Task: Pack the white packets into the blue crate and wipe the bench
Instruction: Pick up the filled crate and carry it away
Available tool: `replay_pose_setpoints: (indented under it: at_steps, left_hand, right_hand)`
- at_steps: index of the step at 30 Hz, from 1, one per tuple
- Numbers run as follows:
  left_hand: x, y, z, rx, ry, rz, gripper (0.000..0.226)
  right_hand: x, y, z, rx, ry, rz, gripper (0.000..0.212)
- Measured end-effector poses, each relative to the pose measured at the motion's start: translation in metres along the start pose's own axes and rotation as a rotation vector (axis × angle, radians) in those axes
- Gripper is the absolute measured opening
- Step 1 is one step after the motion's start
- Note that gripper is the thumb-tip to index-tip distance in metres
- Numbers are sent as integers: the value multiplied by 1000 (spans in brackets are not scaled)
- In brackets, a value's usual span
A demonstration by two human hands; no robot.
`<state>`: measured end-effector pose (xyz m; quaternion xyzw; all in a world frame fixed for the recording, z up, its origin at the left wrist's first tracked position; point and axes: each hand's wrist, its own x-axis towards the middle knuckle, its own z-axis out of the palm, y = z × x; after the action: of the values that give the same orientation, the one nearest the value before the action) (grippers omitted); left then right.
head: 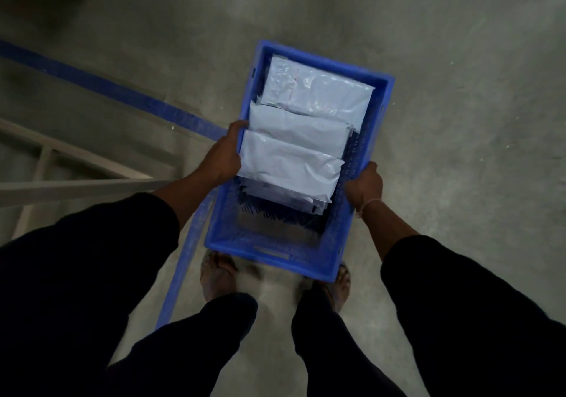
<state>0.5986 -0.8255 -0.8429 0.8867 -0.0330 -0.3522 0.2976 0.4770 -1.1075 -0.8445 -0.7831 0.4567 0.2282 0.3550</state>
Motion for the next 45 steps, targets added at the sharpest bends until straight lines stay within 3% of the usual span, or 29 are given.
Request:
replay_pose_setpoints:
  at_steps: [8, 15, 22, 26, 29, 32, 36, 40, 45]
  left_hand:
    - [-17, 11, -20, -44, -35, 45, 76]
    - [-73, 47, -75, -89, 26, 56, 79]
    - [-160, 105, -172, -126, 106, 113, 88]
    - [-231, 150, -233, -125, 158, 117, 87]
    - [-285, 177, -280, -112, 184, 125, 86]
    - [-337, 206, -322, -114, 242, 124, 91]
    - [-402, 248, -365, -147, 351, 170, 93]
    - [-467, 288, -394, -175, 494, 167, 84]
    - [-526, 324, -423, -173, 646, 175, 71]
  right_hand:
    - [-5, -15, -22, -45, 17, -30, 37]
    - [-52, -68, -85, -92, 16, -94, 37]
    - [-150, -152, -178, -77, 37, -207, 29]
    - [-226, -198, -240, -26, 31, -261, 44]
    - [-283, -223, -285, -18, 25, -316, 33]
    - [-338, -247, -328, 16, 35, -424, 45]
    - [-403, -272, -378, 76, 13, -574, 35]
    - [-445, -290, -424, 94, 16, -749, 28]
    - [-492, -321, -480, 128, 27, -957, 35]
